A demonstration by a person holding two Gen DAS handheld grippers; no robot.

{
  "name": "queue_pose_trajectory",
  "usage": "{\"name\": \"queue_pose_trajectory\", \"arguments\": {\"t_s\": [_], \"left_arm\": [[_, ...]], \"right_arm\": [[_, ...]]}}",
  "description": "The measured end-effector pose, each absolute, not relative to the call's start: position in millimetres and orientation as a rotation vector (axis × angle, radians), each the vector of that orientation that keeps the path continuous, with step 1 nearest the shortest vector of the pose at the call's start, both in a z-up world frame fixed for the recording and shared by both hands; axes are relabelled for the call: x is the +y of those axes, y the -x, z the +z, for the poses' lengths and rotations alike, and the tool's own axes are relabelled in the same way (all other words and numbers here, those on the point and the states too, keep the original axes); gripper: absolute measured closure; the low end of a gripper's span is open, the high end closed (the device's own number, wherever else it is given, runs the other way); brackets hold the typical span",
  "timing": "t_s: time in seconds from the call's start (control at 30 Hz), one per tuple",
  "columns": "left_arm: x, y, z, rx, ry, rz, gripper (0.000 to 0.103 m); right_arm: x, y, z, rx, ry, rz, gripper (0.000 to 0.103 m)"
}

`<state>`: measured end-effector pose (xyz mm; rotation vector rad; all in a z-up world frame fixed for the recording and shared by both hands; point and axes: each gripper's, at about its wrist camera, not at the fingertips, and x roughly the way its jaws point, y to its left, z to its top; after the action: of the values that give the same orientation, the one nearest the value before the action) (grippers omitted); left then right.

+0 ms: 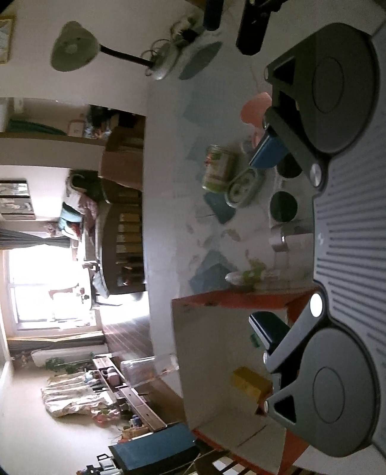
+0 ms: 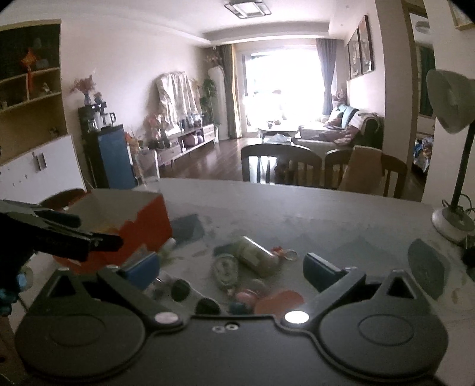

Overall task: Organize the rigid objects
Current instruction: 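Withdraw both tools toward the remaining items near the sunglasses and jar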

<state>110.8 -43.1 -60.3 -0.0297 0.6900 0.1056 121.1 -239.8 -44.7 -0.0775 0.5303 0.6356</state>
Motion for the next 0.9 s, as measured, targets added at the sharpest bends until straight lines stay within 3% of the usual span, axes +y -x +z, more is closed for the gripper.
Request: {"name": "queue_pose_trajectory", "arguments": {"t_s": [0.67, 0.9], "left_arm": [[-60, -158, -147, 0.890, 0.004, 0.148, 0.001], [-56, -169, -161, 0.944, 0.008, 0.171, 0.020]], "right_arm": [[-243, -199, -138, 0.726, 0.213, 0.647, 0.004], [-233, -215, -159, 0.772, 0.283, 0.682, 0.011]]}}
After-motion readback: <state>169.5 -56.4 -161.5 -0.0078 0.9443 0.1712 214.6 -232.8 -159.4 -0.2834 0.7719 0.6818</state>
